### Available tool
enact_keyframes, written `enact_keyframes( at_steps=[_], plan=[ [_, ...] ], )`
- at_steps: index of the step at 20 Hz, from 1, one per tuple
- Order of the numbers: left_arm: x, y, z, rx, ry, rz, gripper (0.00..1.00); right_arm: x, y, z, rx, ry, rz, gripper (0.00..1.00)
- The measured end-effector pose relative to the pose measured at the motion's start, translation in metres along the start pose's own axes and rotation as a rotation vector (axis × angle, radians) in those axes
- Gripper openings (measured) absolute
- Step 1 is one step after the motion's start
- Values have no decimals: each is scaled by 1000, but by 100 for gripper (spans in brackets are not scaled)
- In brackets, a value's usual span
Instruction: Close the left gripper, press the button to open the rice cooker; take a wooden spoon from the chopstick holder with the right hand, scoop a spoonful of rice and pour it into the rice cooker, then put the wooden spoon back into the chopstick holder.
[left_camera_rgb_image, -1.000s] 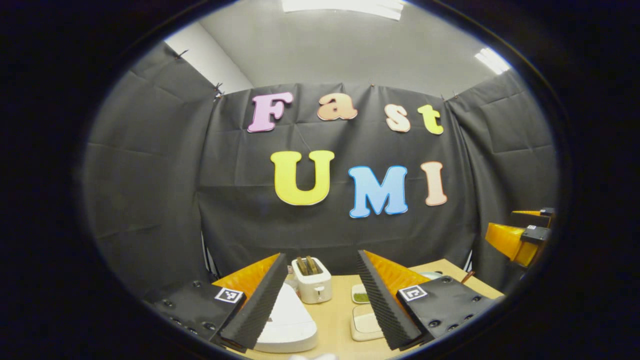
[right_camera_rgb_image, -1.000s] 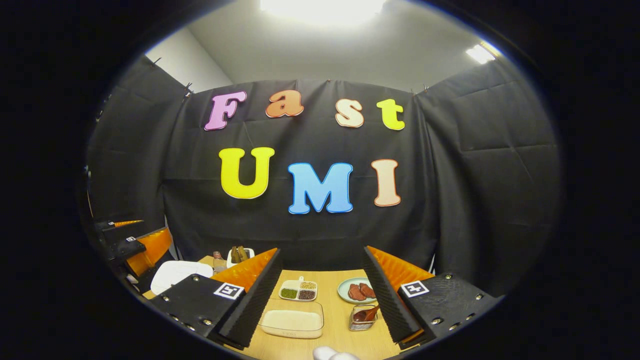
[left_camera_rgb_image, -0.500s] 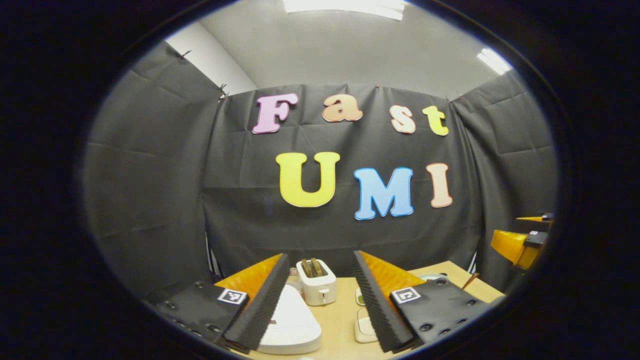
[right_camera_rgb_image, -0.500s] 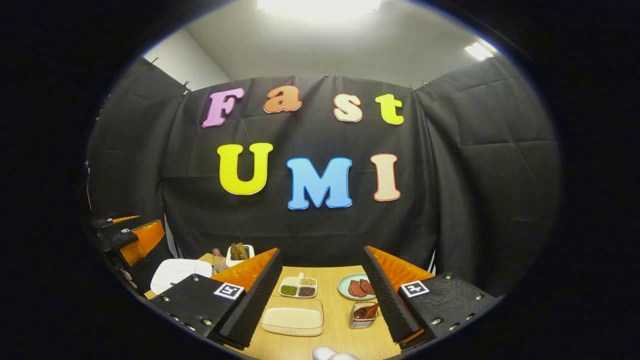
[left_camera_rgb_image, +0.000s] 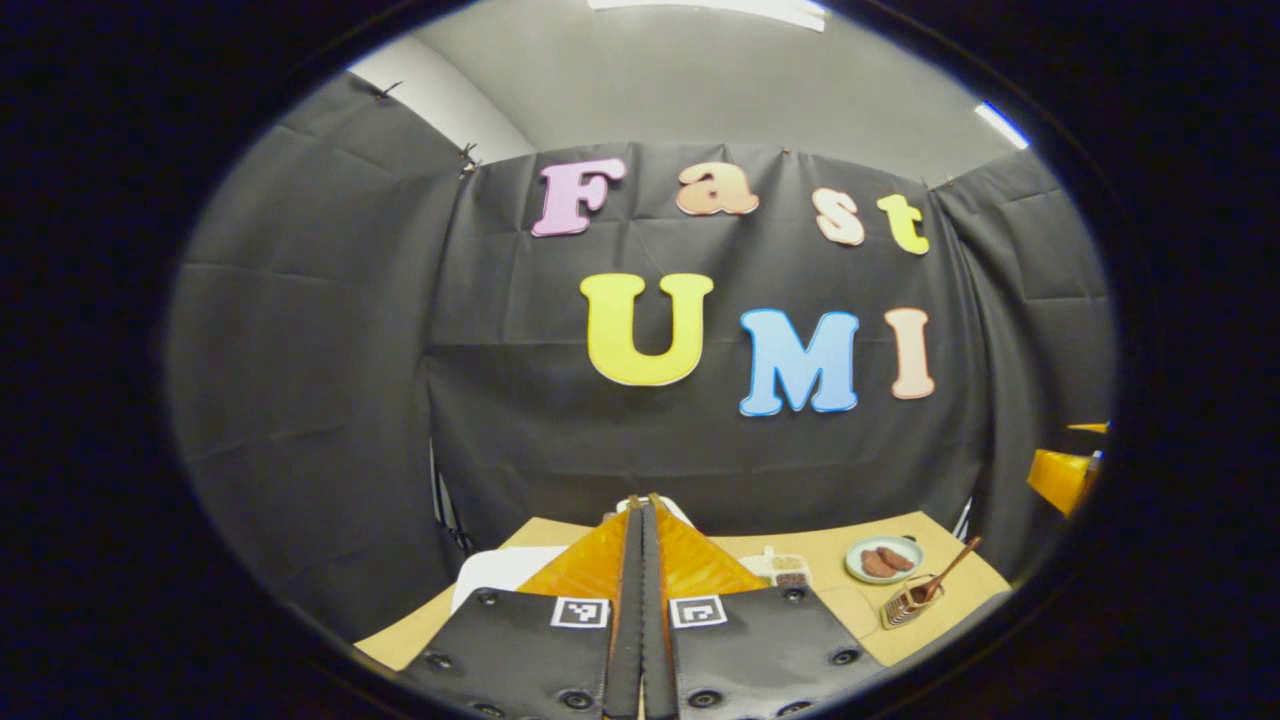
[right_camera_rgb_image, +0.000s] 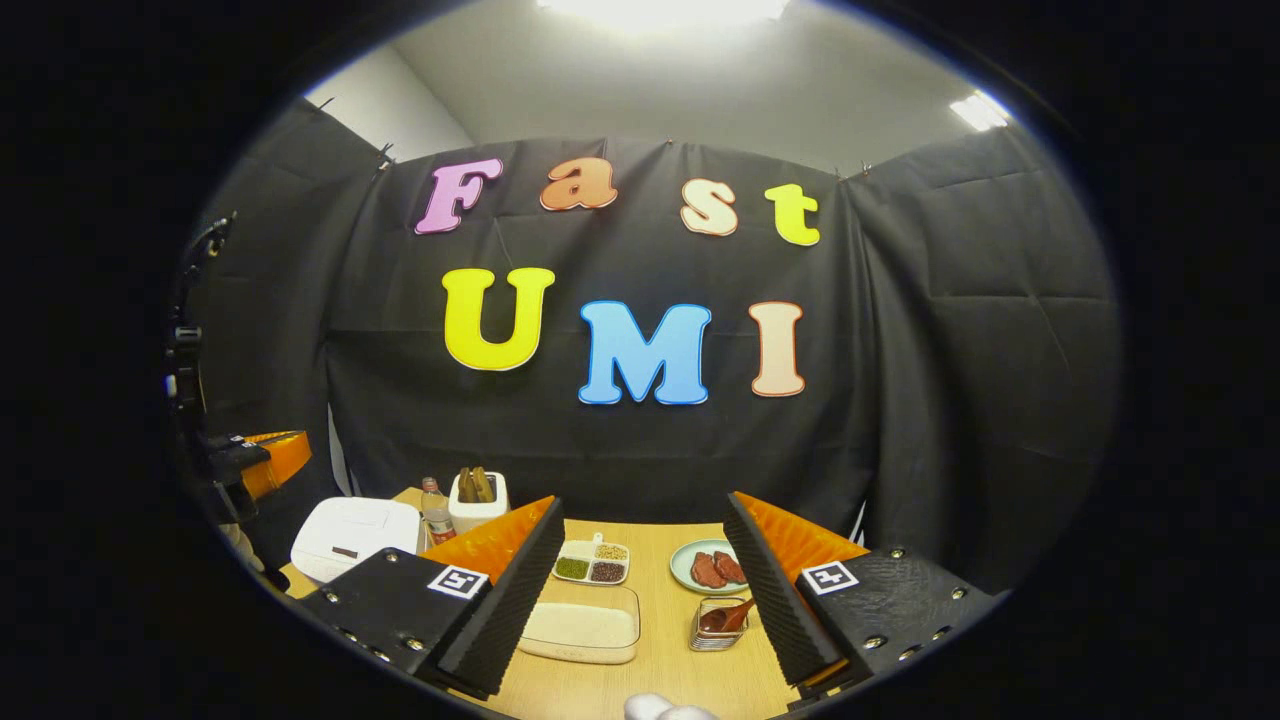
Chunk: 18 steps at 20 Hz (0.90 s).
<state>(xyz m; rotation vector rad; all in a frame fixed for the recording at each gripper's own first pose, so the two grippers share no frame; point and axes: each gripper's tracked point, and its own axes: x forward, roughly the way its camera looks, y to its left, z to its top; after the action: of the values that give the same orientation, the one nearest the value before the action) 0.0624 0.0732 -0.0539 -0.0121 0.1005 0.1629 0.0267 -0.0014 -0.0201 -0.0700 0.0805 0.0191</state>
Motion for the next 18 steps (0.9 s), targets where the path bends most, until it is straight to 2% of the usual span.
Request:
enact_keyframes(
  at_steps=[3, 8, 13, 15, 18],
  plan=[
    [29, 32, -54, -2, 101, 87, 8, 0, 3, -9, -22, 33, 5, 98],
    [57, 62, -144, -2, 258, 171, 8, -2, 1, -19, -82, 77, -1, 98],
    [68, 78, -205, -29, 381, 215, 8, -6, 0, -33, -91, 119, -1, 98],
    [63, 77, -229, -75, 464, 212, 9, -8, -1, -34, -96, 123, -1, 98],
    [62, 74, -231, -26, 464, 209, 9, -9, -1, -39, -86, 134, 1, 98]
  ],
)
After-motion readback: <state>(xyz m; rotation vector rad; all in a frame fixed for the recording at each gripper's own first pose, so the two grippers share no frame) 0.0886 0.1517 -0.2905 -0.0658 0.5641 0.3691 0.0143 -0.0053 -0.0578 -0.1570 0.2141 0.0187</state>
